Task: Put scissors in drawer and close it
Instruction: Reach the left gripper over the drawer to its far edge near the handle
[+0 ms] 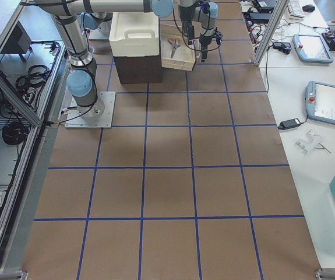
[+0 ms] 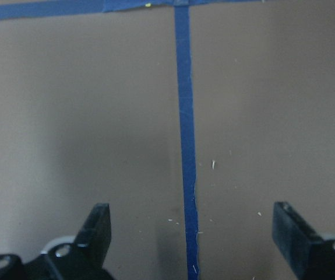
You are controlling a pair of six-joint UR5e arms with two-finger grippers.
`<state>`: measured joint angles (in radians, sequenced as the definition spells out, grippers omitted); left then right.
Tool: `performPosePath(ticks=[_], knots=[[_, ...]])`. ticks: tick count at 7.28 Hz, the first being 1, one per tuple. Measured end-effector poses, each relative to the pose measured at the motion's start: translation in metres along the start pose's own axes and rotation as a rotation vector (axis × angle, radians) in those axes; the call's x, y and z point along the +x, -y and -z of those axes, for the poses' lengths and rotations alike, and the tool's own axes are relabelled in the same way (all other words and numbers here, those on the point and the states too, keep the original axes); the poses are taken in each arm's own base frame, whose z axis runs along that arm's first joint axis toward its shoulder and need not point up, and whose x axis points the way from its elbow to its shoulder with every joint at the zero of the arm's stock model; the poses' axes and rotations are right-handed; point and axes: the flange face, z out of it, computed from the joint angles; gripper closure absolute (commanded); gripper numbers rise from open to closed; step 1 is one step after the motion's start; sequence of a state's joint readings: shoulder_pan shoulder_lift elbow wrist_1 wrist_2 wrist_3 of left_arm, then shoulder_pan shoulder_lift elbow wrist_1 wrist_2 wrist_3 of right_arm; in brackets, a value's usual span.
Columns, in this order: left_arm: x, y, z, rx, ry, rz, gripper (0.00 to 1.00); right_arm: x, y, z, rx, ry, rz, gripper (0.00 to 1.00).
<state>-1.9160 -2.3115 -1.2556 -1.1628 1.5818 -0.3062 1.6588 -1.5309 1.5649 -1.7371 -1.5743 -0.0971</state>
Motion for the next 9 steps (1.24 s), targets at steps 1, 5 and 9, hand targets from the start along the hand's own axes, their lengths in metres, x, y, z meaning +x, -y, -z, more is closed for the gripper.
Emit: performPosePath(ticks=[1,5,9], knots=[[0.000,-0.002,0.000,-0.017,0.004,0.004,0.00,0.000,-0.001,0.000,-0.007,-0.002,0.001,0.00],[0.002,-0.008,0.010,-0.035,0.005,0.005,0.00,0.001,-0.007,-0.003,-0.048,-0.005,-0.011,0.00],[0.004,-0.016,0.029,-0.044,-0.005,0.003,0.00,0.000,-0.015,0.013,-0.024,-0.006,-0.016,0.00]])
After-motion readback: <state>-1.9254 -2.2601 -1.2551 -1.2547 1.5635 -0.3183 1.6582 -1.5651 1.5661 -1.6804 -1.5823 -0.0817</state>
